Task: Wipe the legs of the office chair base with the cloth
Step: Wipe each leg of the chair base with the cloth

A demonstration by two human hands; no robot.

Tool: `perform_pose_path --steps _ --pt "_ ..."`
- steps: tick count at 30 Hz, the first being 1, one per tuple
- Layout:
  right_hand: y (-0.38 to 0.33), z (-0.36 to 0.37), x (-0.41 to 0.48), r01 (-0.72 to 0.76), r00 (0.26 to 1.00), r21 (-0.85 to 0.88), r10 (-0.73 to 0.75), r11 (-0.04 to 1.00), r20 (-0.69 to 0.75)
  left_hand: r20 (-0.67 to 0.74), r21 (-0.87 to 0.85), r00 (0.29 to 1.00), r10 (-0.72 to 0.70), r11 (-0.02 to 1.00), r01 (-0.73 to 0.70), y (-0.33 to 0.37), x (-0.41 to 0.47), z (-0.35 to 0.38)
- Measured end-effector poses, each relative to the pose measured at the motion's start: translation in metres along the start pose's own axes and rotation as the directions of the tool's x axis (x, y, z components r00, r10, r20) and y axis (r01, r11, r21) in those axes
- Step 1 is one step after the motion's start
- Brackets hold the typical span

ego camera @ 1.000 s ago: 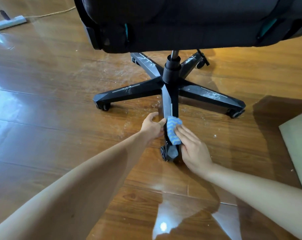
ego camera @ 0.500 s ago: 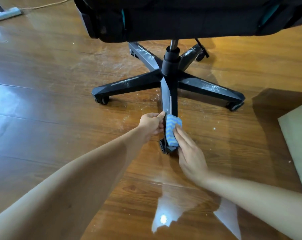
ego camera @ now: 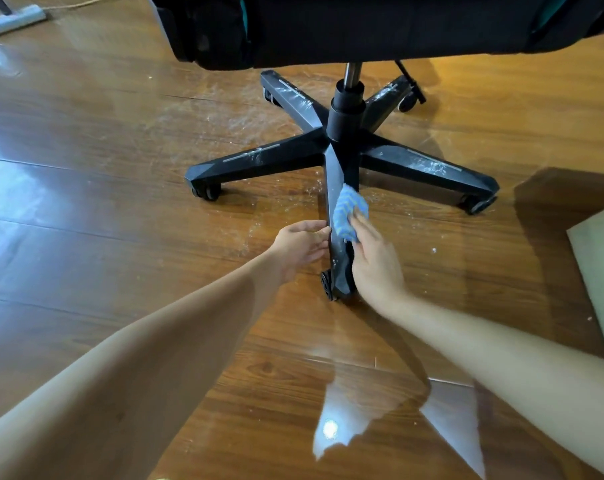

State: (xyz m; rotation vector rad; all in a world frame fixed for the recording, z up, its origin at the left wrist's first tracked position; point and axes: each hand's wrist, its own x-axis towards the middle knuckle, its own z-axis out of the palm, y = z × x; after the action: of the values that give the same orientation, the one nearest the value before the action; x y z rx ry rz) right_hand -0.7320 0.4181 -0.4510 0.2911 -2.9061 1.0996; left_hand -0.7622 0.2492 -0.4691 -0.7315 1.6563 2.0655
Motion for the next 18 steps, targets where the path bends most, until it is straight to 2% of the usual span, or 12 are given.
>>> perform_pose_path --steps 5,9,12,14,16,18 --pt "0.018 0.004 -0.087 0.159 0.984 -0.031 -0.156 0.987 0.085 0.027 -0.025 0.999 -0.02 0.999 0.02 0.003 0.004 -0.003" --pt "0.008 0.005 -0.038 0.177 0.982 -0.117 -0.167 0.977 0.088 0.032 -0.021 0.999 -0.012 1.0 0.013 0.001 0.001 -0.001" --pt "-0.003 0.002 0.032 0.097 0.994 -0.184 -0.087 0.978 0.062 -0.014 -0.134 0.999 -0.038 0.99 0.036 0.001 -0.005 0.004" --pt "-0.008 -0.002 0.063 0.093 0.994 -0.242 -0.076 0.966 0.079 -0.023 -0.144 0.998 -0.055 0.988 0.051 0.001 -0.008 0.005" --pt "-0.004 -0.005 0.067 0.155 0.985 -0.314 -0.121 0.937 0.125 -0.035 -0.136 0.998 -0.058 0.989 0.053 0.001 -0.009 0.006" --pt "0.003 -0.009 0.044 0.281 0.956 -0.374 -0.222 0.884 0.193 -0.081 -0.134 0.995 -0.053 0.99 0.042 0.001 -0.007 0.008"
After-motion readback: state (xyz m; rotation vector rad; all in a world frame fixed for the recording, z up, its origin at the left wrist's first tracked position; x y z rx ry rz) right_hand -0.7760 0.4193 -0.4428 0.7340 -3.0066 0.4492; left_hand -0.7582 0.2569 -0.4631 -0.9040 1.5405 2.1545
